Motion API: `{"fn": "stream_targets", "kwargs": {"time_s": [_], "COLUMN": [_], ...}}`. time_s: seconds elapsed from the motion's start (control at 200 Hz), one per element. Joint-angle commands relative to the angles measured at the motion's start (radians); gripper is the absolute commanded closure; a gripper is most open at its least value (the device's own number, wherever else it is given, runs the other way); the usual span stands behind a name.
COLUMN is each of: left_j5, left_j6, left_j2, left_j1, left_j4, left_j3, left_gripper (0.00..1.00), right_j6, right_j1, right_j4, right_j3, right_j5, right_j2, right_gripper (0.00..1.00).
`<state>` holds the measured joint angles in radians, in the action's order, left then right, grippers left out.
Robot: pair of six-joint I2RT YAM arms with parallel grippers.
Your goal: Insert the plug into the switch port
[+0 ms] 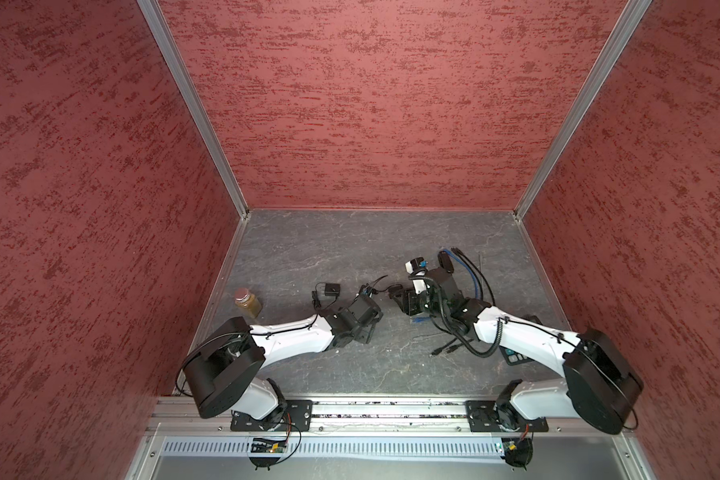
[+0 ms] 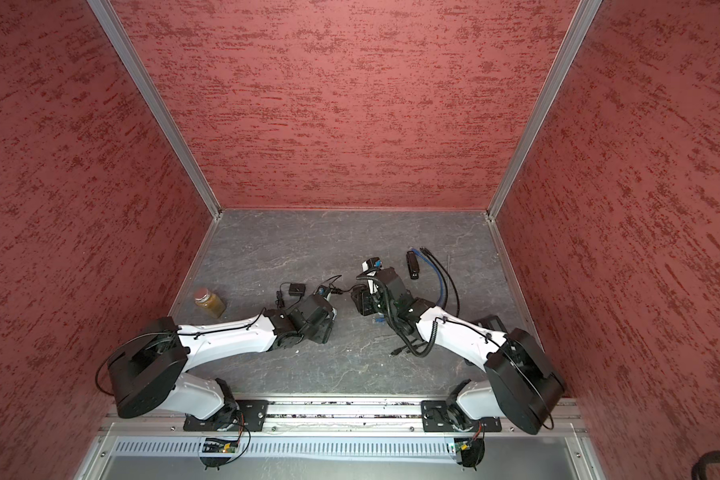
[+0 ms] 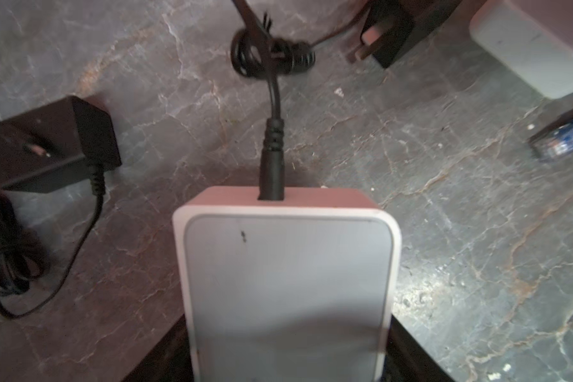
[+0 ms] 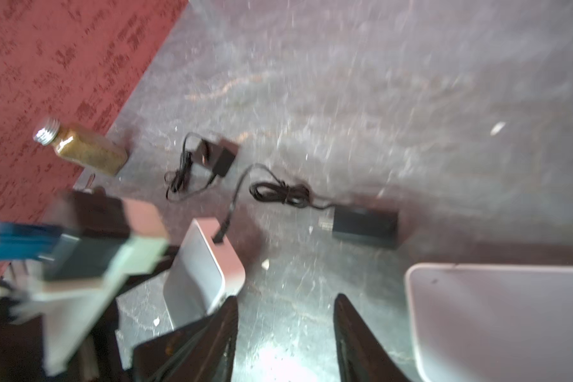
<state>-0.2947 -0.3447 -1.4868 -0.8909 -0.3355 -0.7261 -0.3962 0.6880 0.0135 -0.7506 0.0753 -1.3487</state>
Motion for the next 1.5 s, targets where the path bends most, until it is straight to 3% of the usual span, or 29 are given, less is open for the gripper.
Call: {"fn": "stream_targets", "kwargs": {"time_s": [0.0,0.165,0.311,0.501,0.696,0.877,1.177,1.277,1.413,1.498], "left_j5": [0.014,0.029,0.032,0.044,0.044,0.052,0.078,0.089,0.081,0.075], "left_j6": [-0.016,-0.02,-0.024,-0.004,0.007,0.023,0.096,0.109,0.104,0.102], "left_j2": [-0.044,-0.13,-0.183,-0.177,-0.107,0.024,0.225,0.267,0.308,0.32], "left_j1": [0.006,0.01,0.009,0.013,0.024,0.033,0.04,0.04,0.041,0.041], "left_j4": [-0.068,-0.137,-0.179,-0.145,-0.096,0.02,0.227,0.291,0.412,0.471], "left_j3": [-0.041,-0.099,-0.144,-0.127,-0.08,-0.003,0.098,0.129,0.194,0.224], "left_gripper": [0.42,0.33,0.23,0.13,0.0,0.0,0.0,0.0,0.0,0.0], "right_j6": [0.098,0.166,0.241,0.336,0.428,0.425,0.541,0.634,0.783,0.799], "right_j1": [-0.009,-0.016,-0.024,-0.047,-0.07,-0.106,-0.153,-0.153,-0.153,-0.154], "right_j4": [-0.055,-0.046,0.076,0.125,0.143,0.091,-0.18,-0.21,-0.188,-0.09], "right_j3": [-0.043,-0.07,-0.028,-0.028,-0.024,-0.063,-0.195,-0.159,-0.047,0.046], "right_j5": [-0.133,-0.241,-0.283,-0.279,-0.216,-0.147,-0.029,-0.002,0.132,0.106], "right_j2": [0.048,0.078,0.102,0.098,0.116,0.129,0.036,0.041,0.114,0.176], "right_gripper": [0.5,0.46,0.4,0.38,0.3,0.22,0.22,0.19,0.17,0.18]}}
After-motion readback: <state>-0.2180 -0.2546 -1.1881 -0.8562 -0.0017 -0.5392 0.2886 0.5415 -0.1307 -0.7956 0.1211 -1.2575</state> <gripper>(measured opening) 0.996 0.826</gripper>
